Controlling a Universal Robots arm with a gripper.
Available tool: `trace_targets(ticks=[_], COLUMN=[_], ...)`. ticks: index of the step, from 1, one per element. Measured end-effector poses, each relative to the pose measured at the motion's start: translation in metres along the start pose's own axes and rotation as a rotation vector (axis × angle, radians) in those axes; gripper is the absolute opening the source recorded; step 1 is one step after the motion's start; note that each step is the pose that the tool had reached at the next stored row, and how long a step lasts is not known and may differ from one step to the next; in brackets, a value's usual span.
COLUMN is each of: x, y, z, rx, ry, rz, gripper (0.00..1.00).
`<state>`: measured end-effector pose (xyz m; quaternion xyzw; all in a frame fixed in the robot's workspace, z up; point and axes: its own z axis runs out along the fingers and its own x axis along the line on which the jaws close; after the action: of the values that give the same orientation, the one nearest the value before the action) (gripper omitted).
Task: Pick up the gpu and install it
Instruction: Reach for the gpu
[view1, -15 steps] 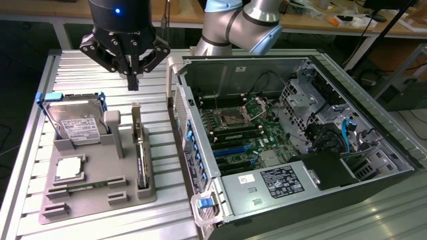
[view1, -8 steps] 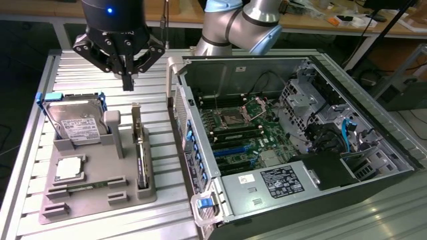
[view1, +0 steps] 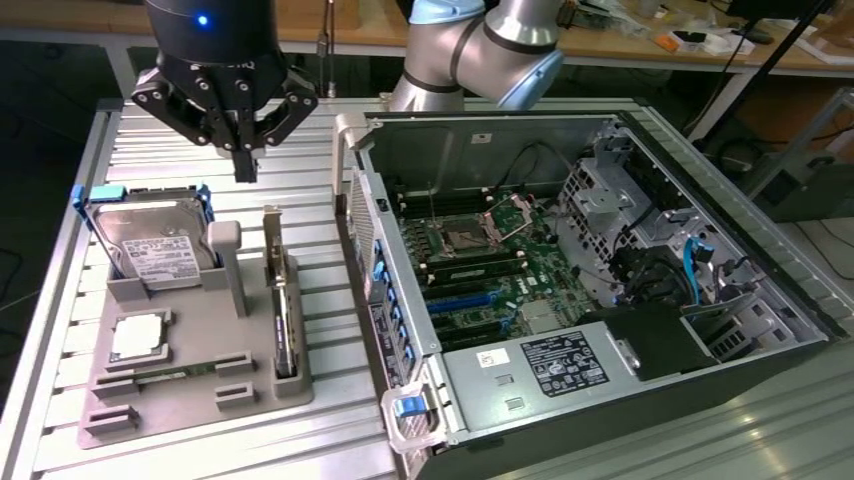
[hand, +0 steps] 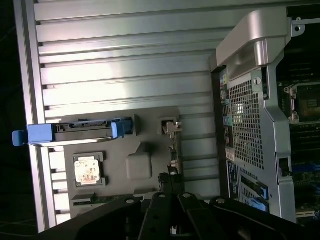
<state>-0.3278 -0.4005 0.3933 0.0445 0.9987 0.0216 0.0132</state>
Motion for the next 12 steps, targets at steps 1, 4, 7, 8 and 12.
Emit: trace_targets(ticks=[1, 4, 7, 8, 12], x=[0.001, 0.004, 0.007, 0.008, 0.012], y=[-0.0001, -0.0004, -0.0006, -0.0007, -0.0010], z=[0.0000, -0.0001, -0.0002, -0.0002, -0.0003], rx=[0.0000, -0.0001, 0.0000, 0.0000, 0.0000], ry=[0.0000, -0.0001, 0.0000, -0.0001, 0.0000], rz=[0.000, 0.000, 0.000, 0.000, 0.000], gripper=[0.11, 0.11, 0.11, 0.11, 0.11])
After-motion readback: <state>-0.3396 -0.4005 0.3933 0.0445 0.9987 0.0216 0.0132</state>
